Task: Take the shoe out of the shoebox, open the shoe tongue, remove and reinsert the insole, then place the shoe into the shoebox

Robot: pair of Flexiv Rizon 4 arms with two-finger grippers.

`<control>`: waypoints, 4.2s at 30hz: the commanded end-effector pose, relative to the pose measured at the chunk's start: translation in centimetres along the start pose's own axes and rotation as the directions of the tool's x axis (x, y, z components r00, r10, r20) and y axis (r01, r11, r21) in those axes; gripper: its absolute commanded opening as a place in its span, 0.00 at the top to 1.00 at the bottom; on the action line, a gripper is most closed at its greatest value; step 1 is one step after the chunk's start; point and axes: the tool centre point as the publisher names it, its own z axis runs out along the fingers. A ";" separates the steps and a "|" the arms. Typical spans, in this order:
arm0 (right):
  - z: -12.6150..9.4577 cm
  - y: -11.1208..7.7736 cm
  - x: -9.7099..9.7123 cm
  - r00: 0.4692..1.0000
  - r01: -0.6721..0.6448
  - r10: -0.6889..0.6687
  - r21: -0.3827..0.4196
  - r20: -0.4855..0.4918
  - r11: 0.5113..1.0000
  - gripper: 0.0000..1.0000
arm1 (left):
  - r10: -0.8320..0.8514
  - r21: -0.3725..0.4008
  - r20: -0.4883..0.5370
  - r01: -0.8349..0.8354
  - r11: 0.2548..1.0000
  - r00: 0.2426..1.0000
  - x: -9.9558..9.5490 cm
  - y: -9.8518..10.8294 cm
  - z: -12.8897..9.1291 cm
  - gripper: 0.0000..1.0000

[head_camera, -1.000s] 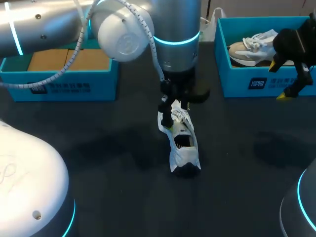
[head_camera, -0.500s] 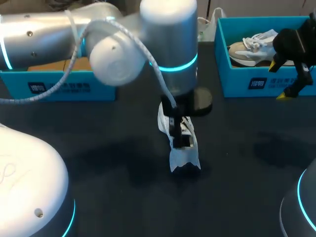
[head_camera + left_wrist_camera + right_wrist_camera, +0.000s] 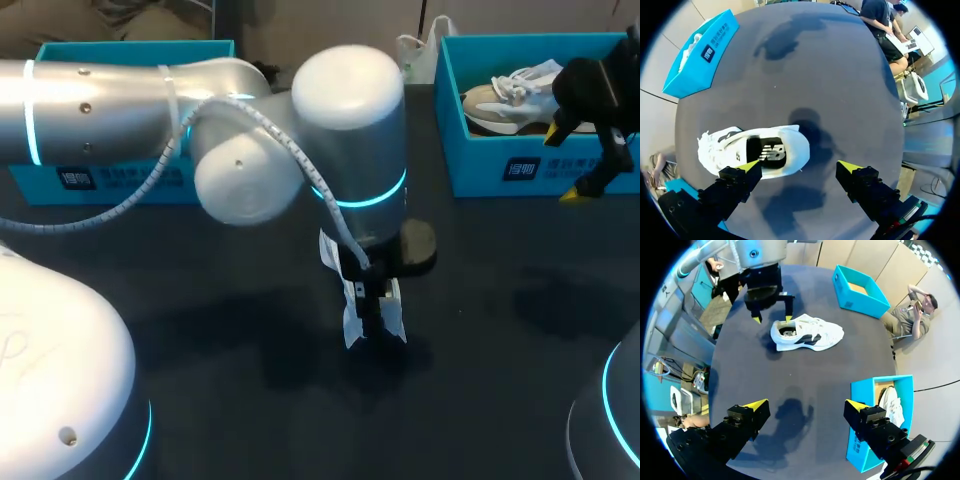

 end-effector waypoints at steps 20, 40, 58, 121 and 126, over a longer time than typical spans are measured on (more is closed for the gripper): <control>0.1 0.0 -0.1 1.000 -0.001 0.001 0.002 -0.002 1.000 0.00 | 0.030 -0.089 -0.057 -0.035 0.995 0.998 1.4 -0.7 5.6 0.33; 0.1 0.0 -0.1 1.000 -0.001 0.001 0.002 -0.002 1.000 0.00 | -0.006 -0.163 -0.163 -0.021 0.986 0.987 1.6 0.0 5.4 1.00; 0.1 0.0 -0.1 1.000 -0.001 0.001 0.002 -0.002 1.000 0.00 | 0.062 -0.104 -0.232 -0.089 0.991 0.971 -1.6 1.4 -10.6 1.00; 0.1 0.0 -0.1 1.000 -0.001 0.001 0.002 -0.002 1.000 0.00 | 0.321 0.081 -0.199 -0.311 0.947 0.926 -14.1 31.1 -20.6 1.00; 0.1 0.0 -0.1 1.000 -0.001 0.001 0.002 -0.002 1.000 0.00 | 0.314 0.077 -0.209 -0.304 0.949 0.926 -15.3 33.2 -20.2 1.00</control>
